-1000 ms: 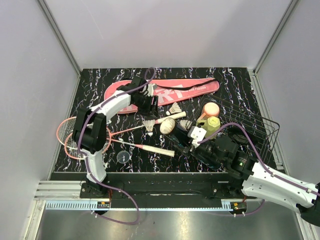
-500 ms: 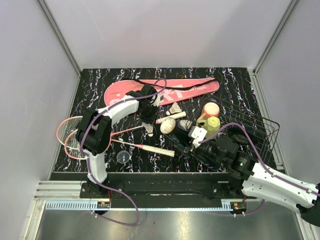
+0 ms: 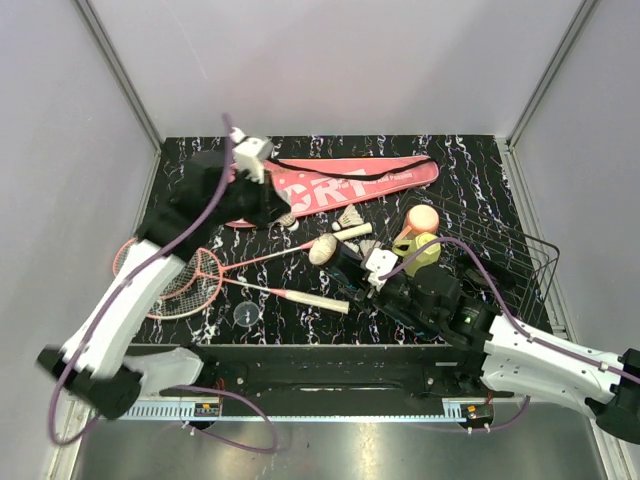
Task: Pack up the badminton gear
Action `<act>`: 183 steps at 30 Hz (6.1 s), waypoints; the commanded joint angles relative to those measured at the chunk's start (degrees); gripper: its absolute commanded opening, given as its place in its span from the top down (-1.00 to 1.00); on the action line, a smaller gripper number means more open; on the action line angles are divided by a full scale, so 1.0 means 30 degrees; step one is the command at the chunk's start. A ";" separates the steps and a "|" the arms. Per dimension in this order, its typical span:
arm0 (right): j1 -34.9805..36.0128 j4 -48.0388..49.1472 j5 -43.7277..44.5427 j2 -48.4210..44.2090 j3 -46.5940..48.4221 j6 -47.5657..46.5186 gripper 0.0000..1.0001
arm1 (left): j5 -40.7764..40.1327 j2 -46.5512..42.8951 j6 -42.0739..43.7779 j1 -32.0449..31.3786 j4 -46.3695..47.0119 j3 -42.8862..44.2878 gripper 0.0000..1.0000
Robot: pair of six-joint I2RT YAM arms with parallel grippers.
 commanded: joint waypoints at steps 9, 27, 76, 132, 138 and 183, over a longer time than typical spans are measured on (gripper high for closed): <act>0.0173 -0.0139 -0.1446 0.1452 -0.0448 0.1213 0.19 | 0.5344 -0.3938 -0.3754 -0.1905 0.2001 0.0349 0.83; 0.0173 0.0622 -0.1006 -0.0187 -0.1092 0.1271 0.19 | 0.6666 -0.3699 -0.5163 -0.3959 0.4177 -0.1233 -0.61; 0.0172 0.0564 -0.0919 -0.0656 -0.1180 0.1008 0.19 | 0.9388 0.0104 -0.3138 -0.6622 0.2291 0.0174 -0.98; 0.0143 0.0916 0.2128 -0.6574 -0.3055 0.2062 0.18 | 0.8391 1.8154 0.6909 -0.1439 0.0246 0.7470 -0.30; 0.0172 0.0915 0.2040 -0.6603 -0.3055 0.2122 0.19 | 0.8192 1.7364 0.6529 -0.1673 0.1651 0.5858 -0.15; 0.0201 0.1617 -0.0216 -0.1329 -0.1502 0.1360 0.17 | 0.0628 -0.3266 -0.5424 -0.6330 0.8800 -0.2463 0.93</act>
